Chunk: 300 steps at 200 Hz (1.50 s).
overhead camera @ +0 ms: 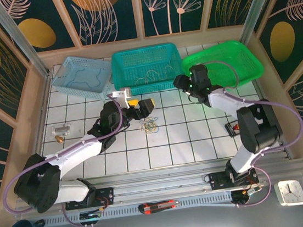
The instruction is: Untangle the cables
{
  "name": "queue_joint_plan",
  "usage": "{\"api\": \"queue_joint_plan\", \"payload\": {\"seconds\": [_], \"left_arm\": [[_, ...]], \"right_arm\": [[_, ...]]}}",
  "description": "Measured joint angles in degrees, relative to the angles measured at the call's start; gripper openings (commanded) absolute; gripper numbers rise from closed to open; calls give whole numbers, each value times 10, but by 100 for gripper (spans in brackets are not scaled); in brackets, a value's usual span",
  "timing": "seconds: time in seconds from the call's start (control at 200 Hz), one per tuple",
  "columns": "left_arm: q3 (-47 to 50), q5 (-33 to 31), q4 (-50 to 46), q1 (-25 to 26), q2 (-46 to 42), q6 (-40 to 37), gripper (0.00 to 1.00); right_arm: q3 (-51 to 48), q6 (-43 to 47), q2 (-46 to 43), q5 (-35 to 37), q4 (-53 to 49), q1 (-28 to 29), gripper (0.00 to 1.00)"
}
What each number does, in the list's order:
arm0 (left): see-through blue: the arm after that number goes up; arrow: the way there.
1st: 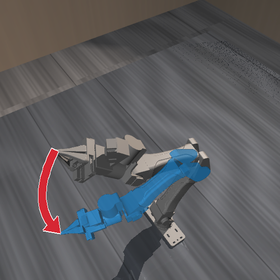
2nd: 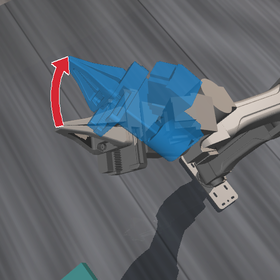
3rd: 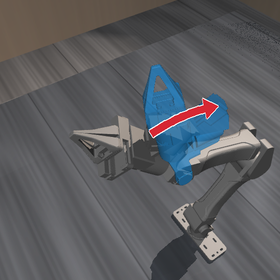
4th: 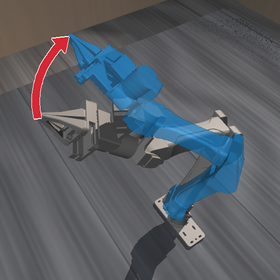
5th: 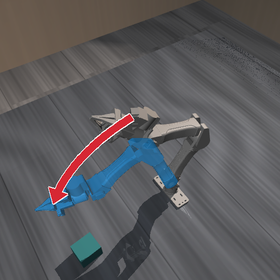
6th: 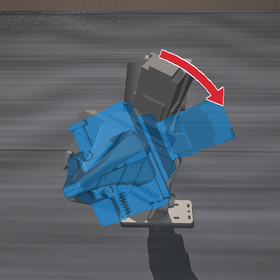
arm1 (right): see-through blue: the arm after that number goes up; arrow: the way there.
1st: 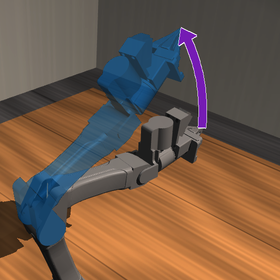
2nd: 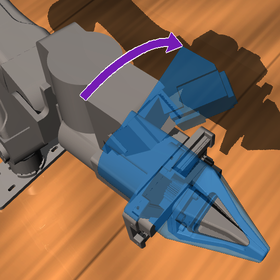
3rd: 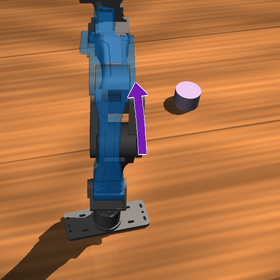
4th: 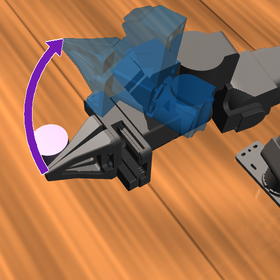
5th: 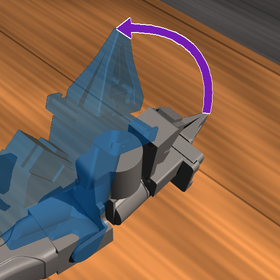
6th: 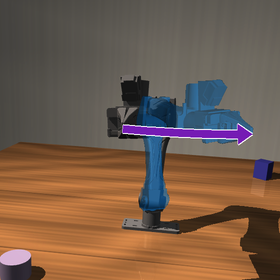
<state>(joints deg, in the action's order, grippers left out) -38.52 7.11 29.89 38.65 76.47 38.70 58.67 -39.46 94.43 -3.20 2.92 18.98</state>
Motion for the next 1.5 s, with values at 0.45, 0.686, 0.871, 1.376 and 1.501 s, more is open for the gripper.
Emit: {"api": "queue_joint_plan", "payload": {"seconds": [0.45,0.686,0.871,1.376,1.501], "left_arm": [[17,-9,-2,0,-27,0,99],[38,-22,-9,0,-50,7,99],[77,-38,-32,-3,-61,39,99],[121,-12,-83,-162,-147,92,99],[123,0,-91,-176,-148,92,99]], "right_arm": [[204,81,144,34,-44,-38,60],[87,85,27,-49,-4,7,59],[-21,78,-67,-88,31,79,57],[106,242,64,-92,-70,199,56],[148,277,117,-83,-105,225,59]]}}
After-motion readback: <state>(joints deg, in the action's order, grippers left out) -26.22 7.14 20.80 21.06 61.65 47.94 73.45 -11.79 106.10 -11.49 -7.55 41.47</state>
